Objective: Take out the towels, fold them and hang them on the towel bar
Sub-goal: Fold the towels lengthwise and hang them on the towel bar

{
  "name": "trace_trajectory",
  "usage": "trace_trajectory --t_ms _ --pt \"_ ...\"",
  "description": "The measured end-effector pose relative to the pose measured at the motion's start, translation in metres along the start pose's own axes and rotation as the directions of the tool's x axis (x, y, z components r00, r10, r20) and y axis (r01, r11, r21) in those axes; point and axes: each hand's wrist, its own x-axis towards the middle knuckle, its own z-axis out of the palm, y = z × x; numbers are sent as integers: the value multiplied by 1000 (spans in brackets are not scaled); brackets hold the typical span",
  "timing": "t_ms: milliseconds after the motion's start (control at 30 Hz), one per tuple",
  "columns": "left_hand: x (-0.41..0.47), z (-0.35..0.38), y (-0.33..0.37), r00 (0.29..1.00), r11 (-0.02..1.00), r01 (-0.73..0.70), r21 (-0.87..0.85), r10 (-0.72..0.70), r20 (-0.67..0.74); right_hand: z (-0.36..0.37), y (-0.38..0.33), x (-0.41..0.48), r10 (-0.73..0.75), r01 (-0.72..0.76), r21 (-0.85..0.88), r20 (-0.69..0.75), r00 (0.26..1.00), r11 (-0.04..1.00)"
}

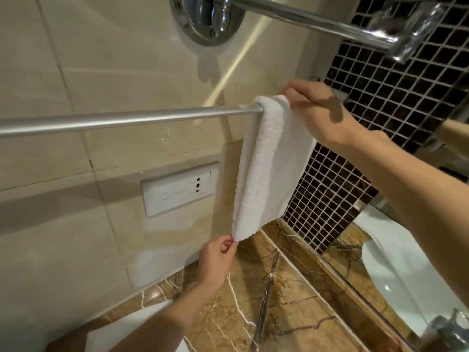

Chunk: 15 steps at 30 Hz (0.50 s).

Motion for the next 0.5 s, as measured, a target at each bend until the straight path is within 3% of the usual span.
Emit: trace_trajectory --t_ms 500 --pt "14 23 10 1000 1000 -17 13 17 -19 -7 24 3 -10 11 7 -33 999 1000"
